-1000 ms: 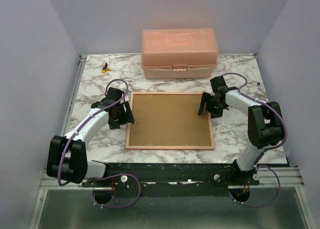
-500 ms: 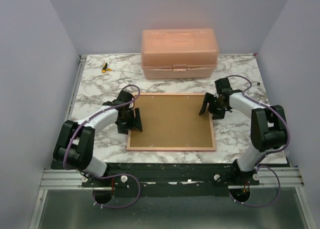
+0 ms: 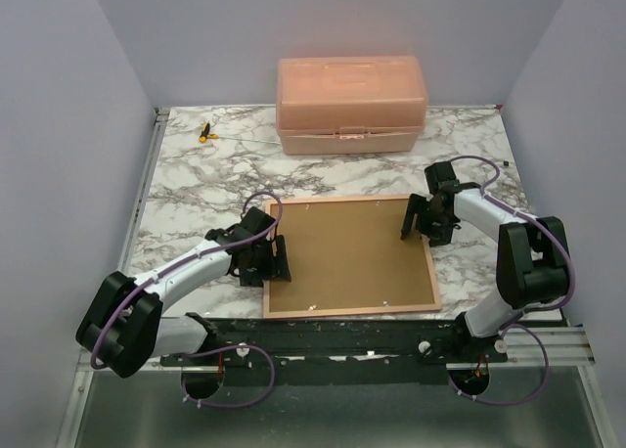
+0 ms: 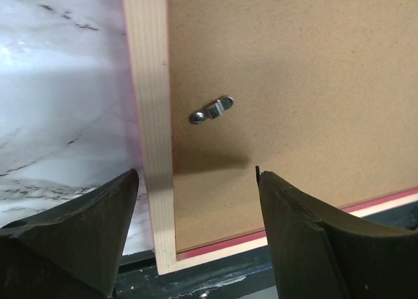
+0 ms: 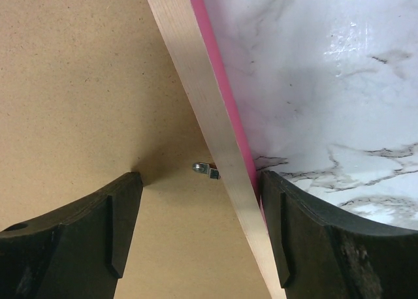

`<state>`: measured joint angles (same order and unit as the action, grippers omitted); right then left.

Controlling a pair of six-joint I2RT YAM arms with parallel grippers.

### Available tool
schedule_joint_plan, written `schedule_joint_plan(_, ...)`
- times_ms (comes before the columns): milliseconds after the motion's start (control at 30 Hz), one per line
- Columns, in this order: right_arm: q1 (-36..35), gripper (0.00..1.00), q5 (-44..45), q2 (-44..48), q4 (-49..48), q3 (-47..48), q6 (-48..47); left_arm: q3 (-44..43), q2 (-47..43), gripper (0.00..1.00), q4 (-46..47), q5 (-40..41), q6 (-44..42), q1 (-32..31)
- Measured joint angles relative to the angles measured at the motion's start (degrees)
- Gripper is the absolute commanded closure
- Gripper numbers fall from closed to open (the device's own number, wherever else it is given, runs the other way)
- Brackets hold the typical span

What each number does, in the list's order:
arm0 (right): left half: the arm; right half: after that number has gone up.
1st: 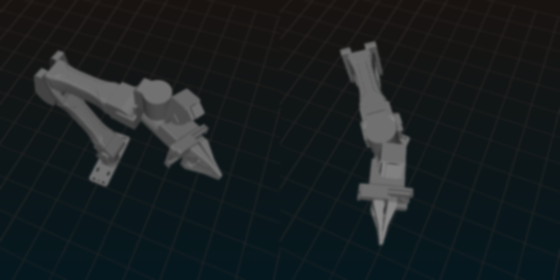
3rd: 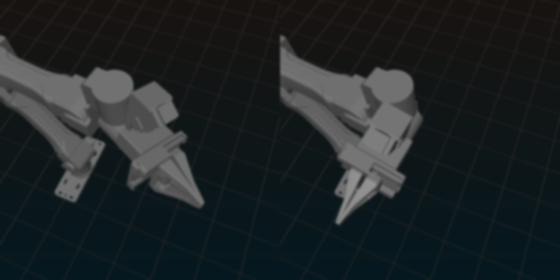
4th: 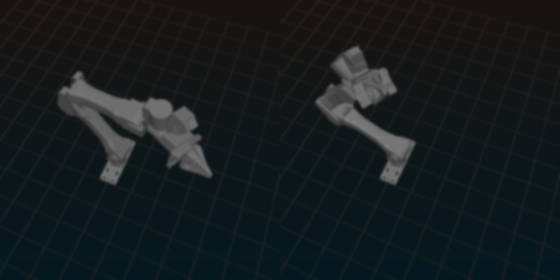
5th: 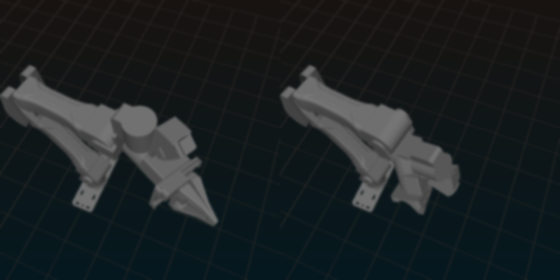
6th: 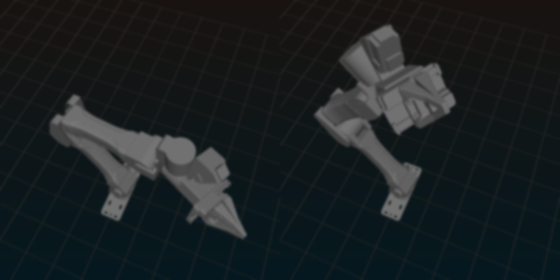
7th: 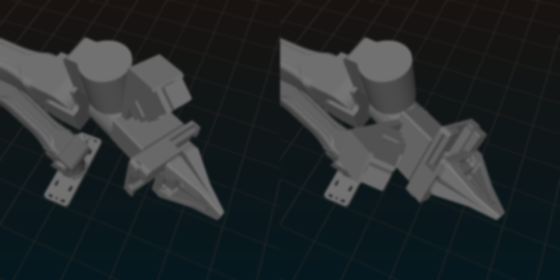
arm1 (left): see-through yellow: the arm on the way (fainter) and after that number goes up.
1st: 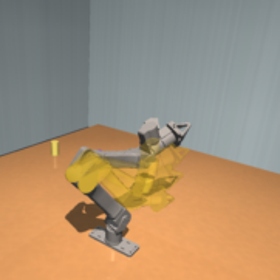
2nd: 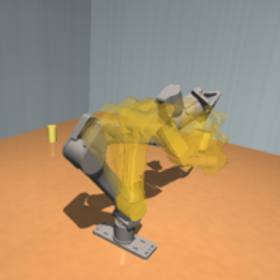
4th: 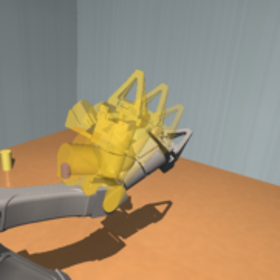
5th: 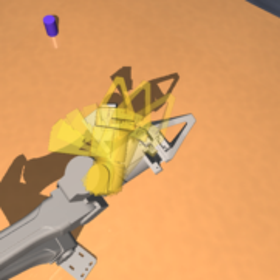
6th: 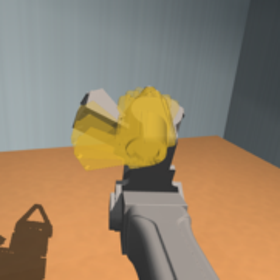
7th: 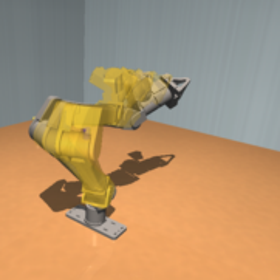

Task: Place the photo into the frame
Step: Move the photo frame to the center of the board, then install the photo frame at the center of the board.

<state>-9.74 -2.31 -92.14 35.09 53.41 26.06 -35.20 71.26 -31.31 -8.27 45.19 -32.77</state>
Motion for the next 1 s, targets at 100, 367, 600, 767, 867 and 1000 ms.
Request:
schedule_joint_plan(100,-0.07,0.20,-0.13,-0.02,0.61,0.31,0.00,-0.59,0.00,0.23,-1.53,3.28,0.98,-0.11)
schedule_joint_plan(367,-0.07,0.20,-0.31,-0.50,2.08,1.66,-0.02,-8.22,6.12,0.27,-3.02,9.79,-2.38,0.55)
schedule_joint_plan(600,-0.07,0.20,-0.31,-0.50,2.10,1.68,-0.04,-11.04,11.04,0.33,-2.60,10.40,-5.14,0.68)
schedule_joint_plan(767,-0.07,0.20,-0.31,-0.55,2.08,1.68,-0.04,-10.51,10.75,0.38,-2.51,10.40,-5.86,0.68)
schedule_joint_plan(867,-0.07,0.20,-0.33,-0.66,2.05,1.68,-0.04,-8.87,9.88,0.41,-2.27,10.38,-5.92,0.68)
schedule_joint_plan(1000,-0.07,0.20,-0.72,-0.90,2.03,1.68,-0.02,-7.45,8.55,0.41,-1.18,10.34,-5.90,0.68)
